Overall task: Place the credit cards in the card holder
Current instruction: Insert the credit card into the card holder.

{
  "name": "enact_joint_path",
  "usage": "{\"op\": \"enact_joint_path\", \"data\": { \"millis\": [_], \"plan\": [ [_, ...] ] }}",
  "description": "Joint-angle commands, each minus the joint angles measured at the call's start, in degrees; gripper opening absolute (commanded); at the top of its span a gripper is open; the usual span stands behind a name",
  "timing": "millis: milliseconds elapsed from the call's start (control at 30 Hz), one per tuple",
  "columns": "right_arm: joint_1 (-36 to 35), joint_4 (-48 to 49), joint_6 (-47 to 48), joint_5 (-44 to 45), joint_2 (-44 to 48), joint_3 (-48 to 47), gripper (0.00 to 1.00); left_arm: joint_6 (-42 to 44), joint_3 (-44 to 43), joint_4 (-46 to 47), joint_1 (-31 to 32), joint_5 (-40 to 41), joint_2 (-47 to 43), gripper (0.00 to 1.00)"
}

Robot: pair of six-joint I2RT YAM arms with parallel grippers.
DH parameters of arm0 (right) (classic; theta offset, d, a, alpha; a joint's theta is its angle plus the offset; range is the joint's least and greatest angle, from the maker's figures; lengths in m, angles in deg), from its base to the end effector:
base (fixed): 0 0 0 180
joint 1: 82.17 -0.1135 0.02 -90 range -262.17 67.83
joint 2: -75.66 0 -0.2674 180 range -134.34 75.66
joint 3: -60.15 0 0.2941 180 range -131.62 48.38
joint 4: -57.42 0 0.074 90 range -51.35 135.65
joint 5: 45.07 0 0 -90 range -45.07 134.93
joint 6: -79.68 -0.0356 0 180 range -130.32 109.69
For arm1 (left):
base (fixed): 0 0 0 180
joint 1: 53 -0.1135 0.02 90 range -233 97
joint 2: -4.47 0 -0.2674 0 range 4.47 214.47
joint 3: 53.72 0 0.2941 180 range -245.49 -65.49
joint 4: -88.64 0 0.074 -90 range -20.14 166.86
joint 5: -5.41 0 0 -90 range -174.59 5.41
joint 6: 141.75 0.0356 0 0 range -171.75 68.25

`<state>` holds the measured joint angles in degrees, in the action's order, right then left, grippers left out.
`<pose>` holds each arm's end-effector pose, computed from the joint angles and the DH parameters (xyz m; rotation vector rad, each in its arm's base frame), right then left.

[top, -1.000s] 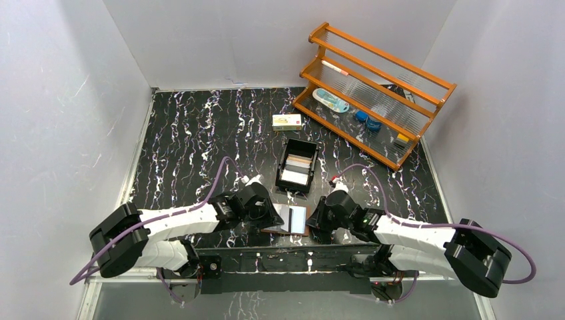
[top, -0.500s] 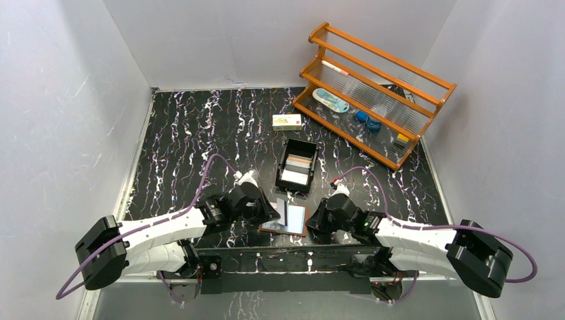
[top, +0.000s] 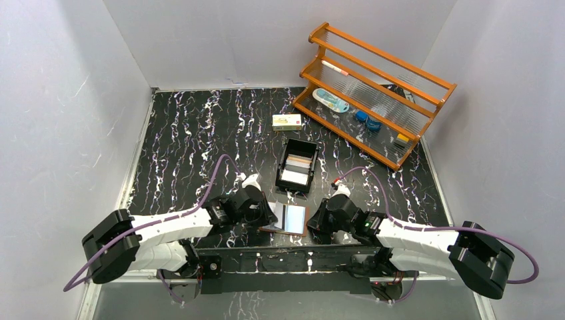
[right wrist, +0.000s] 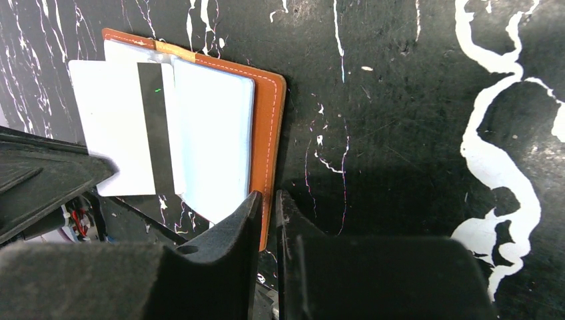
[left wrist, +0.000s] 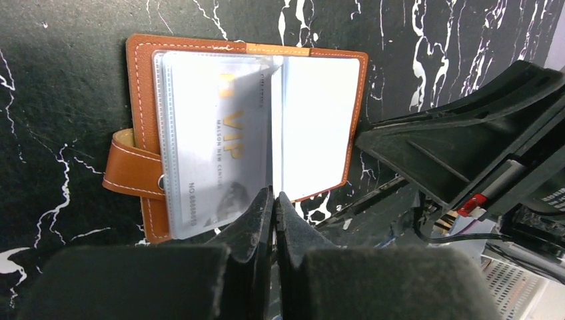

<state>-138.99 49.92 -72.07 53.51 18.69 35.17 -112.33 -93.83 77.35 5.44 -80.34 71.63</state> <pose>0.1183 0.1711 0.1124 0.1899 2.4178 0.8901 0.1404 -0.2236 0.1583 -0.0897 2.4481 -0.9756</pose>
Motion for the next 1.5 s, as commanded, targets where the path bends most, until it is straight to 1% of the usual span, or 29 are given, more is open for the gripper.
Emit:
{"op": "enact_joint_path", "data": {
  "millis": [0, 100, 233, 400, 567, 733, 900, 967, 1000, 1100, 1200, 1333, 1467],
  "plan": [
    [-0.5, -0.8, -0.1, 1.3, 0.3, 0.9, 0.22, 2.8, 1.8, 3.4, 0.3, 0.7, 1.0, 0.0],
    [-0.5, -0.4, -0.1, 1.1, 0.3, 0.8, 0.22, 3.1, 3.0, 5.7, 0.2, -0.4, 1.7, 0.0],
    [-0.7, -0.7, -0.1, 0.8, 0.7, -0.2, 0.22, 4.0, 2.3, 5.1, 0.3, -1.3, 2.9, 0.0],
    [-0.7, -1.7, 0.1, 2.1, 0.0, -1.3, 0.26, 4.3, 3.2, 6.5, 0.2, -2.5, 3.2, 0.0],
    [-0.7, -1.5, 0.7, 2.5, -2.2, -1.5, 0.25, 5.8, 3.2, 6.7, 0.2, -4.1, 4.4, 0.0],
    [-0.7, -1.5, 1.3, 3.1, -3.4, -2.2, 0.24, 4.6, 3.6, 8.5, 0.2, -5.5, 6.1, 0.0],
    [-0.7, -1.3, 1.5, 2.9, -4.3, -2.3, 0.23, 7.6, 0.9, 4.1, 0.2, -3.1, 7.2, 0.03],
    [-0.7, -1.1, 1.6, 3.0, -4.5, -2.3, 0.23, 8.5, -0.2, 2.9, 0.2, -2.8, 7.9, 0.06],
    [-0.8, -1.1, 1.6, 2.9, -4.6, -2.4, 0.23, 8.5, -0.4, 2.9, 0.2, -3.0, 8.2, 0.1],
    [-0.7, -1.2, 1.6, 2.6, -4.7, -2.6, 0.23, 7.8, -1.2, 2.5, 0.2, -4.1, 8.5, 0.26],
    [-0.8, -1.6, 1.6, 2.7, -4.4, -2.9, 0.23, 6.5, -3.1, -0.1, 0.2, -3.3, 7.7, 0.35],
    [-0.7, -1.8, 1.6, 2.8, -3.6, -3.1, 0.23, 5.3, -4.9, -1.4, 0.2, -2.2, 6.5, 0.42],
    [-0.8, -0.4, 1.5, 2.3, -4.3, -3.0, 0.23, 5.6, -6.7, -2.8, 0.2, -2.1, 8.3, 0.43]
  ]
}}
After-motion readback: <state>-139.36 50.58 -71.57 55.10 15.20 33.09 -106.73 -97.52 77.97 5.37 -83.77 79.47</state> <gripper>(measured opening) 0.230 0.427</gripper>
